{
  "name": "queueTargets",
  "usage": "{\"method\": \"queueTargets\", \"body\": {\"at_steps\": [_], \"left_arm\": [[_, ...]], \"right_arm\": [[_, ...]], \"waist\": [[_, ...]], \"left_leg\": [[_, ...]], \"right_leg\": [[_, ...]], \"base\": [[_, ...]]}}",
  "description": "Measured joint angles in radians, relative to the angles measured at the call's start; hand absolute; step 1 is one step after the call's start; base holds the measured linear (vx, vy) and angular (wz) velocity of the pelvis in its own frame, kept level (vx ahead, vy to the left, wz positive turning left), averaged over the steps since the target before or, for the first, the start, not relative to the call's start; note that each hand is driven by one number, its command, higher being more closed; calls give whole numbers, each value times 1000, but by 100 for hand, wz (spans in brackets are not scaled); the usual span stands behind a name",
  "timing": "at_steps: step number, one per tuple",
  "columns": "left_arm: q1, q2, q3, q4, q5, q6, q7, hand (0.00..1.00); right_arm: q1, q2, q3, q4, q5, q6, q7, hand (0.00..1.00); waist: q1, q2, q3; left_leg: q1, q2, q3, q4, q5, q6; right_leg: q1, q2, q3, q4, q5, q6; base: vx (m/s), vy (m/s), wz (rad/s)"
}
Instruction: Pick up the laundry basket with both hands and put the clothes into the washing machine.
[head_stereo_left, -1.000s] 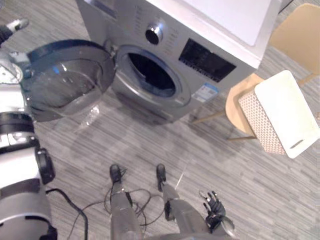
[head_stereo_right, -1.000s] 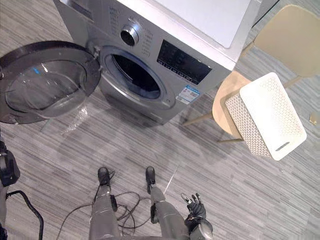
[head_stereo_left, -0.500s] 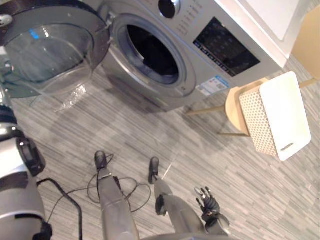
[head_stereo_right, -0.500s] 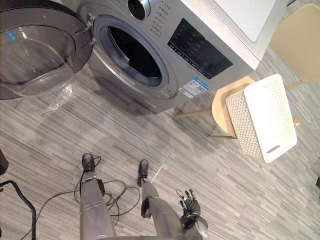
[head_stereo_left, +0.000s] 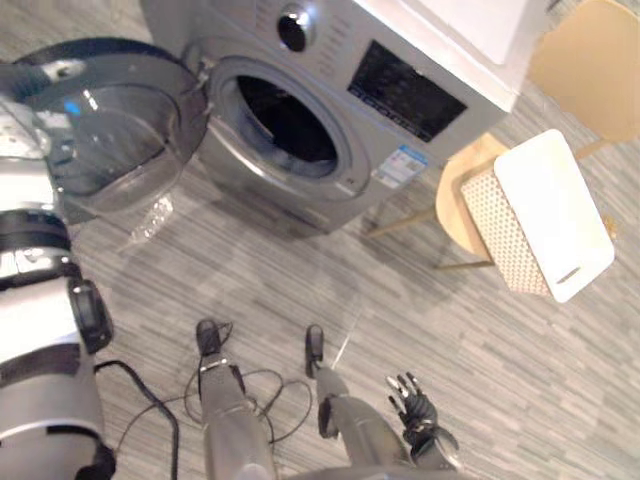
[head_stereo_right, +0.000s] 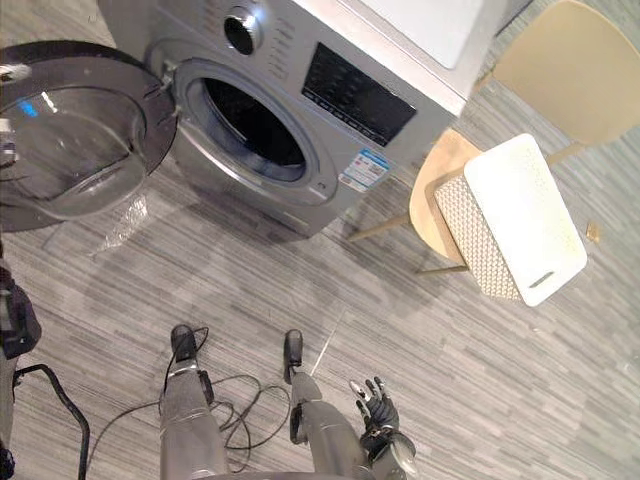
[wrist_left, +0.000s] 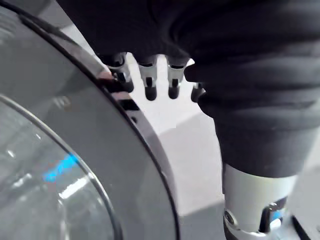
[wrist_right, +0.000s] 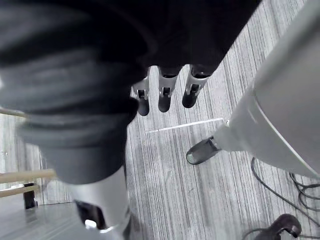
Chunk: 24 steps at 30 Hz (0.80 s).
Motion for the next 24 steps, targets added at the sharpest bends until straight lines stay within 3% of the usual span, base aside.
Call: {"method": "queueTargets", "body": {"at_steps": [3, 5, 8, 9, 11, 12, 15, 17, 19, 24], "left_arm": [[9, -109, -90, 60, 0, -2, -82, 0], [48, -175, -153, 99, -5, -2, -118, 0], [256, -364, -203, 91, -39, -4, -124, 0], [339, -456, -279, 92, -45, -1, -126, 0], [409, -563, -351, 121, -77, 1, -132, 0], [416, -593, -364, 160, -95, 8, -145, 0], [411, -578, -377, 125, -171, 5, -151, 0], [418, -557, -373, 32, -223, -27, -146, 0], [459, -515, -369, -64, -235, -42, -136, 0], [654, -310, -258, -340, -282, -94, -109, 0]], "right_arm": [[24, -11, -38, 6, -39, 19, -1, 0], [27, -12, -51, 8, -63, 21, -2, 0], [36, -9, -98, 9, -101, 36, -6, 0], [44, -9, -120, 10, -101, 37, -16, 0], [30, 0, -157, 36, -108, 36, -24, 0], [12, 6, -195, 60, -112, 37, -25, 0], [-2, 2, -296, 121, -139, 46, -26, 0], [12, -30, -366, 185, -150, 64, -38, 0], [29, -39, -389, 203, -152, 71, -44, 0], [42, -41, -396, 204, -148, 70, -41, 0]], "waist": [[-4, 11, -12], [-26, 18, -32], [-30, 56, -68], [-30, 75, -84], [-21, 78, -84], [-31, 80, -84], [-58, 94, -93], [-58, 126, -105], [-55, 140, -113], [-46, 157, -122]], "left_leg": [[77, -4, 35, -11, 0, 0], [124, -18, 70, -33, 0, 1], [194, -42, 99, -40, 1, 2], [213, -56, 114, -43, 1, 2], [263, -73, 158, -67, 2, 3], [295, -83, 185, -81, 2, 3], [352, -110, 221, -115, 3, 5], [371, -145, 209, -157, 6, 9], [388, -167, 187, -191, 13, 18], [436, -204, 132, -298, 47, 37]], "right_leg": [[59, -11, 17, 0, -9, 2], [87, -31, 23, 0, -17, 8], [123, -58, 47, 32, -37, 14], [131, -72, 49, 39, -45, 21], [132, -88, 67, 69, -55, 31], [136, -97, 88, 82, -60, 38], [144, -118, 128, 96, -67, 48], [148, -139, 126, 96, -72, 55], [155, -147, 122, 94, -73, 55], [194, -163, 47, 93, -92, 47]], "base": [[42, 18, -2], [52, 76, 3], [64, 80, -11], [64, 64, 2], [63, 60, -29], [36, 41, -46], [-5, 20, -35], [-10, 3, 4], [-7, 5, 14], [4, -14, 43]]}}
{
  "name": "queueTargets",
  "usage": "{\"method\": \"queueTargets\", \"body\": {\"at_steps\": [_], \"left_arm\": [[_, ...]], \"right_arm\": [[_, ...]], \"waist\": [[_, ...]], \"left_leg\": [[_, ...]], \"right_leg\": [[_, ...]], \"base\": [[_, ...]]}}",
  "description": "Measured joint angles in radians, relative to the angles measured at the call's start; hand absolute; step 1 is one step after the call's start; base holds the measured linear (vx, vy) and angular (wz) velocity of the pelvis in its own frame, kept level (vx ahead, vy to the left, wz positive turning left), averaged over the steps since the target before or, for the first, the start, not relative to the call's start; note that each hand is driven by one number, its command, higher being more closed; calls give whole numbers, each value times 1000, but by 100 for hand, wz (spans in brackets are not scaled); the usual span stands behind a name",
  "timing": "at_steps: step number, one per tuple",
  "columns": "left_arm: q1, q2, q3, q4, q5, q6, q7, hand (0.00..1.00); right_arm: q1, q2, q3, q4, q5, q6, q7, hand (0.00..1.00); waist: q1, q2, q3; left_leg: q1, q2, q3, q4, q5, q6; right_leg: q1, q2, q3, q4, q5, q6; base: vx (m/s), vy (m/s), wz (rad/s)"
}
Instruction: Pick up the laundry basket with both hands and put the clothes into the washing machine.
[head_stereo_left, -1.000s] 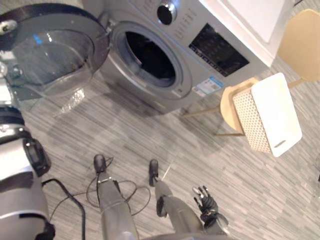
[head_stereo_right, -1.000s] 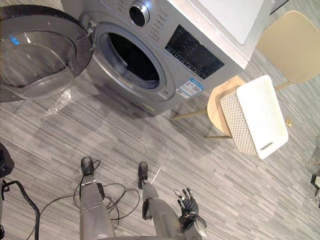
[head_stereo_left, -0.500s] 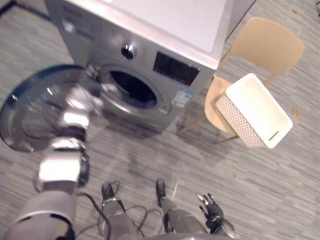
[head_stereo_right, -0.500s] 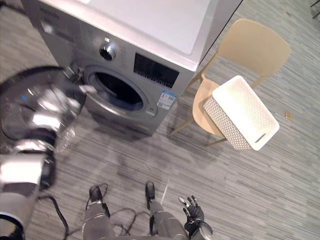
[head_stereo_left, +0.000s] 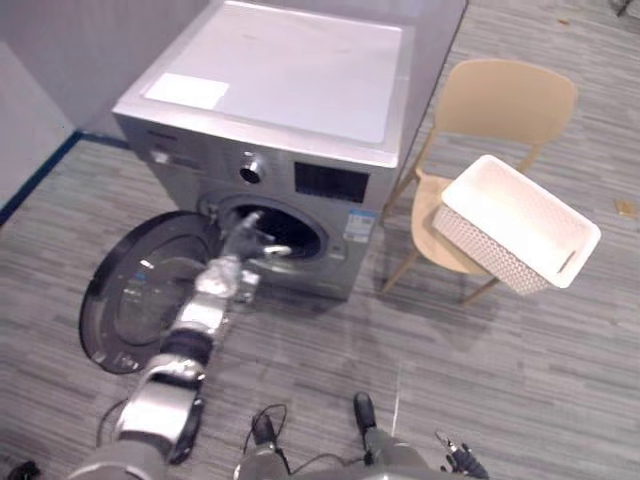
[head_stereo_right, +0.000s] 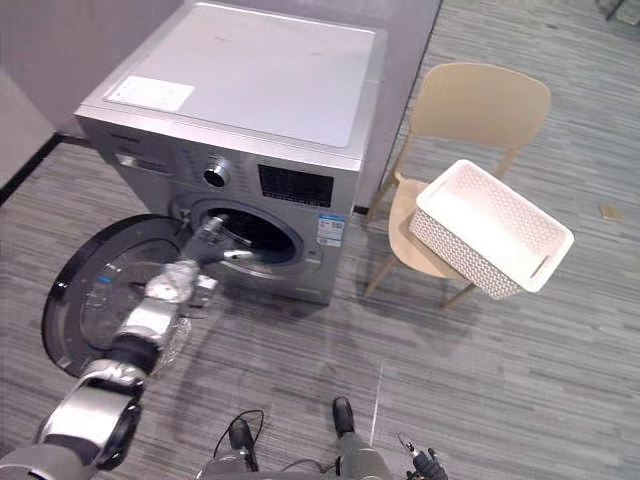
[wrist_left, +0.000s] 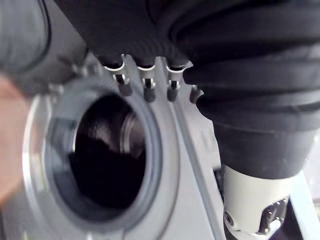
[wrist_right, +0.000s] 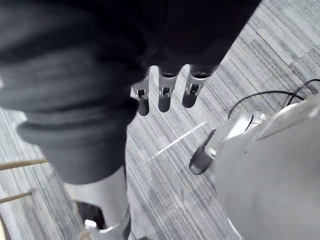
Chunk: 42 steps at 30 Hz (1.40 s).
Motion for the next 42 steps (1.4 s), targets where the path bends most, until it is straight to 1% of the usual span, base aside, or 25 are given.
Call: {"method": "queueTargets", "body": {"at_steps": [4, 6, 7, 8, 9, 11, 13, 14, 16, 17, 18, 20, 21, 22, 23, 24, 27, 29, 30, 31, 33, 34, 38, 40, 42], "left_arm": [[113, 144, 159, -82, -36, -3, 15, 0], [131, 221, 239, -134, -43, -4, 35, 0], [131, 269, 270, -138, -39, -9, 47, 0], [130, 293, 282, -137, -27, -8, 52, 0], [123, 339, 292, -136, 3, -8, 64, 0], [73, 384, 307, -100, 94, -9, 72, 0], [-12, 415, 318, -14, 158, -8, 78, 0], [-88, 434, 319, 85, 221, -2, 77, 0], [-127, 443, 320, 143, 265, 3, 72, 0], [-149, 445, 319, 183, 303, 4, 66, 0], [-157, 446, 319, 201, 318, 5, 65, 0], [-186, 445, 313, 273, 341, 8, 42, 0], [-208, 445, 305, 311, 349, 15, 22, 0], [-218, 444, 297, 317, 350, 19, 20, 0], [-245, 443, 272, 323, 350, 26, 18, 0], [-282, 435, 255, 323, 350, 29, 11, 0], [-368, 406, 205, 339, 359, 32, 0, 0], [-433, 385, 159, 342, 369, 37, 0, 0], [-480, 379, 122, 343, 379, 38, -2, 0], [-522, 366, 103, 342, 388, 38, -1, 0], [-555, 347, 78, 342, 397, 39, 1, 0], [-569, 321, 53, 348, 398, 39, 1, 0], [-615, 245, -26, 389, 440, 44, 21, 0], [-641, 232, -47, 400, 439, 44, 12, 0], [-650, 205, -53, 408, 439, 36, 6, 0]], "right_arm": [[4, -8, 19, 6, 1, -13, 5, 0], [9, -11, 50, 5, 1, -17, 17, 0], [8, -9, 73, 3, 1, -19, 20, 0], [8, -8, 89, 2, 1, -19, 21, 0], [8, -11, 100, -1, 1, -20, 21, 0], [7, -7, 124, -14, 1, -23, 21, 0], [-7, 4, 137, -21, 1, -25, 26, 0], [-19, 18, 150, -25, 2, -26, 38, 0], [-29, 24, 168, -33, 1, -27, 42, 0], [-34, 30, 169, -50, 2, -28, 43, 0], [-37, 33, 170, -57, 3, -28, 44, 0], [-52, 36, 175, -65, 6, -29, 45, 0], [-59, 40, 176, -72, 11, -29, 45, 0], [-58, 42, 178, -78, 12, -29, 45, 0], [-57, 43, 197, -88, 13, -30, 44, 0], [-59, 43, 213, -96, 14, -31, 45, 0], [-64, 43, 225, -130, 19, -33, 45, 0], [-70, 42, 256, -139, 25, -34, 48, 0], [-70, 46, 279, -143, 37, -34, 56, 0], [-79, 46, 285, -147, 41, -33, 63, 0], [-77, 46, 291, -164, 51, -34, 66, 0], [-69, 45, 292, -168, 60, -34, 66, 0], [-43, 42, 292, -172, 80, -33, 67, 0], [-42, 42, 292, -171, 80, -30, 68, 0], [-43, 43, 292, -171, 80, -28, 78, 0]], "waist": [[36, -2, -3], [64, -7, -6], [73, -10, -8], [77, -13, -10], [81, -19, -14], [81, -30, -21], [80, -43, -19], [78, -61, -18], [78, -71, -16], [78, -72, -16], [78, -72, -15], [76, -71, -7], [73, -68, 0], [73, -73, 3], [72, -90, 7], [72, -103, 9], [73, -111, 11], [72, -129, 17], [55, -145, 24], [53, -150, 31], [48, -144, 41], [47, -144, 41], [45, -143, 50], [46, -142, 67], [50, -140, 74]], "left_leg": [[20, -24, -26, -73, 28, 2], [13, -29, -26, -90, 41, 7], [6, -28, -26, -89, 43, 6], [3, -28, -26, -87, 45, 4], [-13, -25, -26, -74, 45, 4], [-57, -11, -24, -35, 45, 3], [-113, 12, -23, 19, 44, 3], [-161, 39, -23, 81, 40, -2], [-207, 69, -25, 139, 2, -8], [-244, 99, -27, 179, -36, 0], [-261, 112, -30, 191, -44, 6], [-289, 146, -43, 197, -50, 8], [-303, 171, -48, 188, -50, 8], [-304, 180, -47, 185, -48, 6], [-305, 189, -47, 180, -43, -2], [-310, 195, -47, 173, -36, -12], [-334, 208, -48, 167, -24, -31], [-345, 209, -44, 175, -20, -37], [-360, 196, -42, 197, -18, -42], [-381, 204, -49, 230, -17, -44], [-398, 222, -48, 246, -13, -50], [-406, 228, -49, 263, -14, -51], [-432, 242, -52, 335, -16, -54], [-435, 243, -54, 350, -29, -55], [-435, 243, -54, 365, -52, -43]], "right_leg": [[14, -16, -35, -5, -19, 5], [14, -22, -51, -16, -20, 5], [14, -23, -61, -15, -18, 7], [13, -23, -63, -16, -17, 9], [12, -25, -68, -16, -16, 9], [-1, -28, -93, -14, -16, 10], [-17, -22, -115, -13, -14, 9], [-31, -10, -121, -11, -11, 10], [-50, 8, -119, -7, -1, 18], [-73, 30, -118, -6, 23, 18], [-83, 40, -118, -6, 40, 23], [-108, 73, -115, -23, 106, 29], [-122, 100, -110, -45, 165, 28], [-123, 107, -108, -52, 178, 27], [-123, 117, -103, -62, 188, 17], [-128, 124, -99, -68, 189, 16], [-151, 136, -86, -75, 189, 16], [-153, 136, -83, -89, 171, -5], [-153, 119, -83, -86, 88, -21], [-164, 129, -87, -83, 57, -38], [-180, 139, -90, -84, 60, -34], [-186, 141, -92, -85, 69, -23], [-185, 141, -86, -82, 84, -25], [-176, 138, -87, -80, 85, -24], [-176, 135, -84, -71, 97, -7]], "base": [[6, 5, 33], [24, 13, 32], [30, 0, 25], [38, -5, 24], [33, -1, 20], [33, -8, 35], [11, -37, 30], [-10, -39, 7], [-35, -45, -12], [-50, -43, -23], [-55, -36, -34], [-49, -22, -36], [-32, -3, -31], [-16, 7, -28], [21, 3, -12], [30, -4, -4], [34, -7, -6], [32, -25, -5], [30, -69, 4], [26, -76, -3], [29, -65, -31], [50, -41, -34], [94, 26, -19], [98, 70, 3], [62, 79, -2]]}}
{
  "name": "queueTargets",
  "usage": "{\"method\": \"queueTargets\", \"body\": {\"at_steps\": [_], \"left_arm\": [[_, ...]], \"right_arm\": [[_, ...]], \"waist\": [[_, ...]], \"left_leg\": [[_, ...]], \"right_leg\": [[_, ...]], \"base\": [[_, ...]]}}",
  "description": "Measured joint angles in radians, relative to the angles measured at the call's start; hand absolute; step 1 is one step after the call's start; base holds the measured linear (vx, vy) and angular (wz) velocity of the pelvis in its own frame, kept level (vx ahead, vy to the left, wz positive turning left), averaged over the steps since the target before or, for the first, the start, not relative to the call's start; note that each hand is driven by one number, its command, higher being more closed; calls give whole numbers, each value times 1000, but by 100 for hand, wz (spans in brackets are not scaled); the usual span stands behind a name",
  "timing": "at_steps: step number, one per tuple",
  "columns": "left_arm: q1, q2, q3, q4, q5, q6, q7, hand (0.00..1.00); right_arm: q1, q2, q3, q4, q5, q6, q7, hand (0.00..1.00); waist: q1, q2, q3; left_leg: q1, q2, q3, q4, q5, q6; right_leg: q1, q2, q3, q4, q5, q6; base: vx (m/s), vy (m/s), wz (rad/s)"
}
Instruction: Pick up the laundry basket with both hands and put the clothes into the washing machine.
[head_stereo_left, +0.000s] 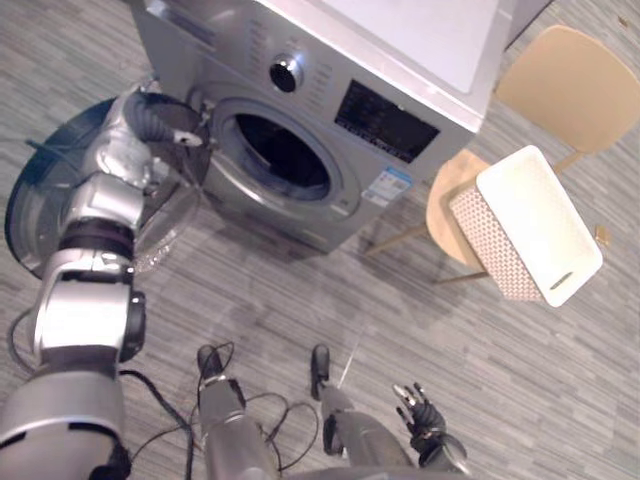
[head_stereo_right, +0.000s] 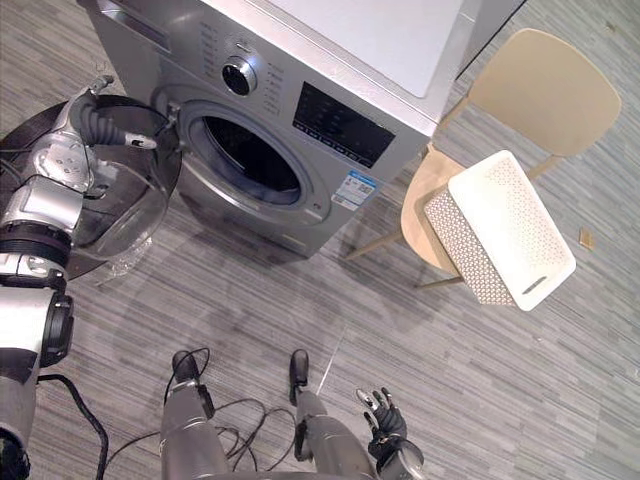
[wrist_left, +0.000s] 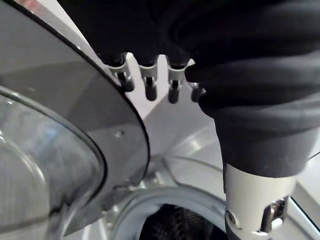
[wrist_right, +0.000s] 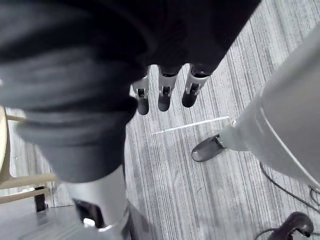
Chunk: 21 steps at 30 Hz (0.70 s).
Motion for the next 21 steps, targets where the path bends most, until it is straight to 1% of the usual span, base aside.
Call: {"method": "queueTargets", "body": {"at_steps": [4, 5, 6, 7, 10, 11, 12, 13, 16, 19, 20, 21], "left_arm": [[0, -20, -1, 11, -3, -7, -3, 0], [0, -20, 0, 12, -3, -7, -3, 0], [1, -18, 0, 13, -3, -7, -3, 0], [1, -17, 0, 14, -3, -7, -3, 0], [7, -15, 0, 13, -27, -9, -3, 0], [8, -14, -2, 15, -43, -7, -13, 0], [31, -16, -2, 24, -54, 7, -30, 0], [67, -26, -21, 24, -55, 15, -40, 0], [94, -36, -35, 32, -58, 27, -63, 0], [87, 9, -23, 4, -86, 31, -64, 0], [60, 41, -20, -4, -92, 31, -64, 0], [43, 56, -20, -24, -113, 19, -86, 0]], "right_arm": [[-1, -3, -2, 0, 0, 1, 7, 0], [-1, -4, -2, 0, 0, 1, 6, 0], [-2, -5, -2, 1, 0, 3, 6, 0], [-2, -7, -4, 1, 0, 5, 6, 0], [-1, -20, -14, 11, -1, 14, 3, 0], [-1, -24, -14, 12, -1, 14, 3, 0], [-3, -32, -15, 11, -2, 14, 1, 0], [-5, -37, -19, 11, -2, 13, 0, 0], [-9, -38, -19, 20, -2, 13, 0, 0], [-9, -35, -19, 29, -2, 13, -1, 0], [-9, -30, -17, 29, -2, 13, 0, 0], [-9, -27, -14, 30, -2, 14, 1, 0]], "waist": [[0, -4, 9], [0, -3, 11], [1, -3, 19], [-1, -3, 25], [-2, -2, 32], [-1, -2, 32], [-3, -3, 32], [-4, -1, 34], [-5, -6, 42], [-4, -5, 42], [-3, -4, 43], [0, -3, 43]], "left_leg": [[13, -12, 5, -2, -24, 18], [16, -13, 5, -3, -25, 17], [26, -14, 6, -11, -36, 16], [36, -21, 5, -27, -51, 26], [50, -26, 10, -48, -50, 23], [54, -27, 13, -54, -48, 20], [60, -31, 20, -59, -45, 16], [61, -36, 23, -59, -43, 13], [59, -42, 24, -73, -33, 0], [56, -43, 16, -70, -26, 0], [49, -44, 6, -66, -25, -1], [41, -44, -1, -59, -19, 2]], "right_leg": [[0, -14, 24, 6, 3, 3], [0, -15, 26, 6, 5, 5], [1, -15, 32, 6, 13, 17], [0, -16, 37, 6, 22, 13], [-1, -17, 55, 4, 22, 12], [-2, -17, 57, 4, 19, 14], [-1, -20, 62, 6, -3, 23], [-3, -20, 71, 6, -24, 11], [-17, -18, 74, 6, -25, 10], [-18, -18, 65, 7, -24, 9], [-18, -19, 56, 8, -20, 4], [-16, -19, 47, 9, -20, 3]], "base": [[33, 63, -3], [11, 27, -12], [6, 19, -10], [0, 6, -5], [1, -19, -4], [4, -40, -4], [7, -51, -5], [7, -65, -6], [9, -58, -6], [44, -28, 0], [67, -4, 11], [95, -7, 17]]}}
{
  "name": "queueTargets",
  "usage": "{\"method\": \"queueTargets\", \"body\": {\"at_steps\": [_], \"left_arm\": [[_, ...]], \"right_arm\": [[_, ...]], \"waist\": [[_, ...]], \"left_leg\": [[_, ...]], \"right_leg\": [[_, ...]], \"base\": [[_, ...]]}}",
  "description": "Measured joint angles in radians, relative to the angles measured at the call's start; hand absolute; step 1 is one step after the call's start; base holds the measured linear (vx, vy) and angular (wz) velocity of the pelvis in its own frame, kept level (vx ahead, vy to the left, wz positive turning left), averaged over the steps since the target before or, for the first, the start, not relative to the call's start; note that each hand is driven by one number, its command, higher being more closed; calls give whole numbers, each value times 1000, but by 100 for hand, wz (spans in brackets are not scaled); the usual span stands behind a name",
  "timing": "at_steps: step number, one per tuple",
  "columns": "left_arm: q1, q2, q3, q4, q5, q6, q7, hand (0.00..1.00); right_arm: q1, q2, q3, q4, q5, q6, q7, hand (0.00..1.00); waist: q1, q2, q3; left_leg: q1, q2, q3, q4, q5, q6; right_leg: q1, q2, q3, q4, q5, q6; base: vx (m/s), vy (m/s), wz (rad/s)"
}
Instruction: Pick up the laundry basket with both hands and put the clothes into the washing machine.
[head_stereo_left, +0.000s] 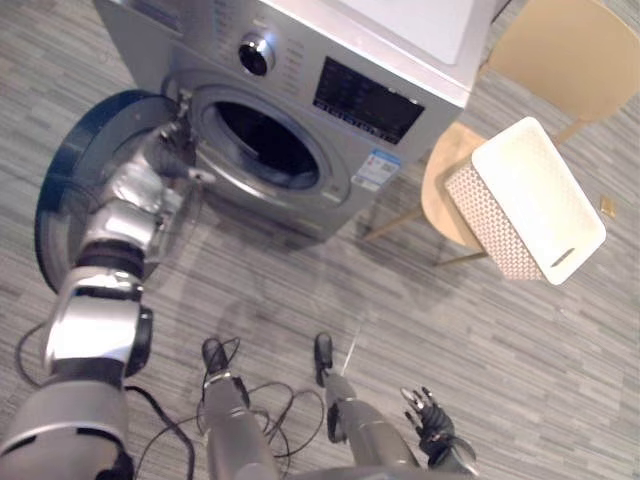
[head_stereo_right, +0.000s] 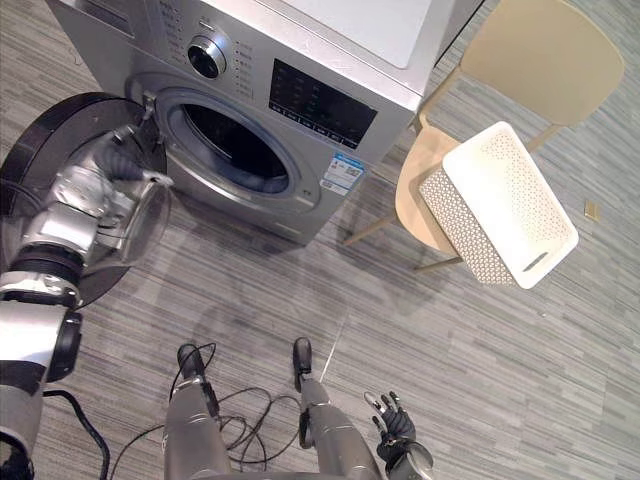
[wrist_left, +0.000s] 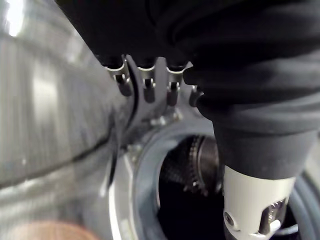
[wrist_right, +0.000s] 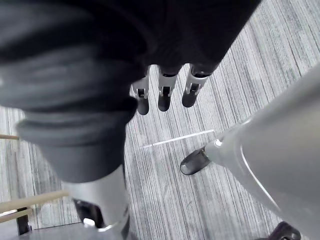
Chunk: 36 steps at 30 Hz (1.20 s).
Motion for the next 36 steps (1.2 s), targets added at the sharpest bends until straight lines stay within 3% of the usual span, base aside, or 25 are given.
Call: {"method": "queueTargets", "body": {"at_steps": [2, 9, 13, 19, 23, 32, 36], "left_arm": [[-11, -1, 2, -55, -10, -26, -2, 0], [-36, 111, 100, -72, -44, -25, 43, 0], [-30, 111, 119, -92, -92, -25, 62, 0], [-6, 114, 119, -251, -139, -32, 97, 0], [33, 155, 122, -312, -163, -43, 109, 0], [72, 198, 156, -249, -155, -41, 85, 0], [72, 219, 157, -196, -129, -31, 70, 0]], "right_arm": [[-3, 2, 5, 0, 0, 0, 5, 0], [-25, 4, 24, 12, 0, -1, 7, 0], [-37, 4, 34, 15, 0, -1, 7, 0], [-52, -1, 35, 15, 0, -4, 6, 0], [-52, -3, 34, 18, 0, -5, 4, 0], [-57, -5, 18, 50, -1, -1, 6, 0], [-57, -2, 14, 51, -1, -1, 8, 0]], "waist": [[2, 2, 1], [19, 20, 13], [24, 23, 15], [21, 31, 11], [20, 40, 6], [27, 42, -15], [23, 26, -30]], "left_leg": [[-11, 0, -23, 13, 20, -22], [-11, -3, -46, 22, 19, -17], [18, -7, -47, 7, 17, -15], [23, -17, -45, -6, 6, 1], [15, -18, -45, 3, 6, 1], [-54, -11, -57, 34, 9, -2], [-95, 2, -69, 71, 7, 0]], "right_leg": [[7, 0, -22, 1, 0, 0], [22, -1, -55, 15, 0, 0], [48, -4, -56, 15, 0, 0], [50, -16, -56, 14, -11, -16], [50, -13, -65, 14, -27, -37], [22, -12, -107, 14, -32, -38], [4, -5, -106, 13, -12, -15]], "base": [[66, 1, 12], [57, 20, 11], [37, 19, 7], [0, 3, 6], [-2, -15, 1], [16, -21, 11], [38, 8, -9]]}}
